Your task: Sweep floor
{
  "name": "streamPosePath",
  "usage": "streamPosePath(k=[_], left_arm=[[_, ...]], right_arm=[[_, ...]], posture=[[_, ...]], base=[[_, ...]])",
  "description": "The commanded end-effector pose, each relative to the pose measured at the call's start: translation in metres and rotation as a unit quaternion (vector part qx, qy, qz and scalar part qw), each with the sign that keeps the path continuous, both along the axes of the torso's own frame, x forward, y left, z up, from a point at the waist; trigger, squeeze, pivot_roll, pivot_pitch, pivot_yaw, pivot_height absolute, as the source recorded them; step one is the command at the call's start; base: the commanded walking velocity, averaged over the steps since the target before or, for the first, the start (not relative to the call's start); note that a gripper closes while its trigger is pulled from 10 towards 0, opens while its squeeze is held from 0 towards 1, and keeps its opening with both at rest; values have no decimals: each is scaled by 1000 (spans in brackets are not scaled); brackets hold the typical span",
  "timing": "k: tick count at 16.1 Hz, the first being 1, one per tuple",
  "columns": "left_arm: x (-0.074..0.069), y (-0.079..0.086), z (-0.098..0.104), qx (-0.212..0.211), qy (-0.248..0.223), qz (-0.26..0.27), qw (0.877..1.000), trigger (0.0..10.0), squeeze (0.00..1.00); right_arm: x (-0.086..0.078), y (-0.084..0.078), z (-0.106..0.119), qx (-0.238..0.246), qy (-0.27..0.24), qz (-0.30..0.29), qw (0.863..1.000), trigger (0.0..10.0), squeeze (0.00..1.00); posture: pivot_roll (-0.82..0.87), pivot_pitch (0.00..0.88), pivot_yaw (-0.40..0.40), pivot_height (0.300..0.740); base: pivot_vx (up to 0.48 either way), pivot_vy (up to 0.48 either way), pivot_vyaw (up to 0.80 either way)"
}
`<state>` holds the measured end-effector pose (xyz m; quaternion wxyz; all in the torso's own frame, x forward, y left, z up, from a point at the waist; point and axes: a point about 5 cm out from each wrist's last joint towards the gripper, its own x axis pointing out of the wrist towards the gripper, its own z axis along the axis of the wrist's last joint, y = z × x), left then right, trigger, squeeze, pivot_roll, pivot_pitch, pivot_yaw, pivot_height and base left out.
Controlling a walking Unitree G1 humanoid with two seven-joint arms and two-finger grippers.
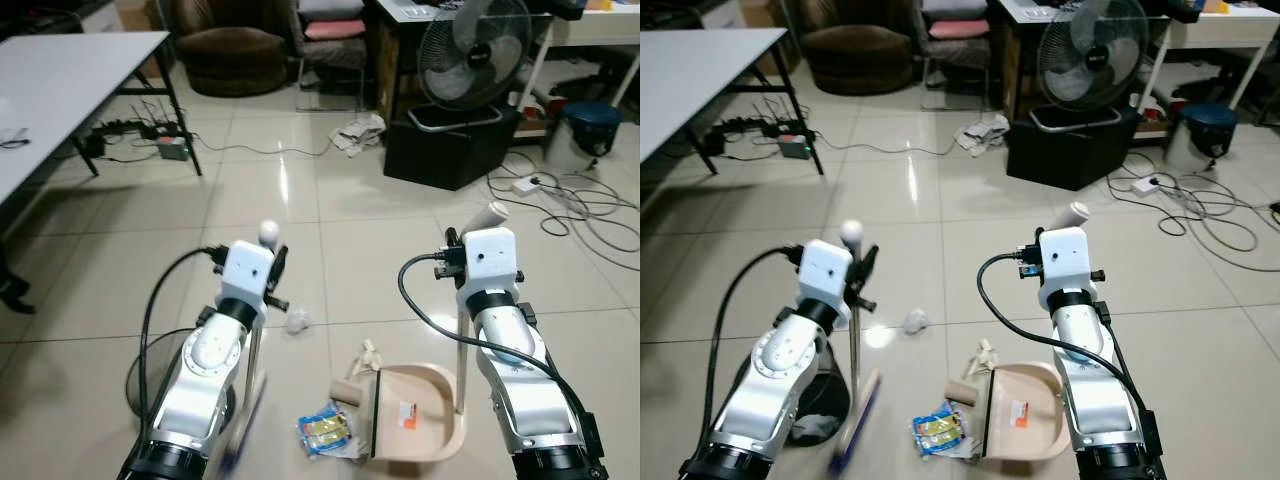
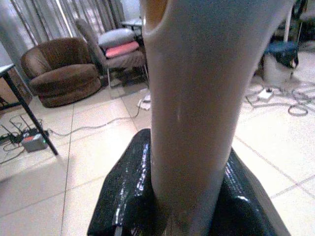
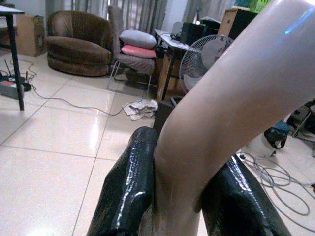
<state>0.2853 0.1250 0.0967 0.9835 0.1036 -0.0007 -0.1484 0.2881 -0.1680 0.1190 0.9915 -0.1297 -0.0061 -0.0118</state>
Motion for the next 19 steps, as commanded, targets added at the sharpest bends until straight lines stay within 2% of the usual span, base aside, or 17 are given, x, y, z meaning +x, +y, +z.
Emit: streamPosePath(k=[1,4,8,14,17,19], left_arm=[[8,-2,8,5,-26,-7,1000,10000,0],[14,-2,4,-18,-23,4,1000,10000,0],[14,5,-4,-48,-17,48,998,10000,0],[17,6,-6,-31,-33,66,997,10000,0],[23,1,-7,-33,-40,65,997,10000,0],[31,-7,-5,-56,-44,67,995,10000,0]], right_arm=[[7,-3,5,-11,-17,5,1000,10000,0],[18,-2,-1,-26,-17,11,999,10000,0],[30,2,-6,-33,-14,36,999,10000,0],[39,9,-17,-43,-17,68,997,10000,0],[40,24,-23,-57,-24,91,994,10000,0],[37,41,-28,-87,-40,119,988,10000,0]], posture=[[-112,0,62,740],[-102,2,66,740],[-63,93,31,740],[-10,203,59,740],[-6,223,87,740],[-13,235,97,740]], base=[[0,0,0],[0,0,0],[0,0,0],[0,0,0],[0,0,0],[0,0,0]])
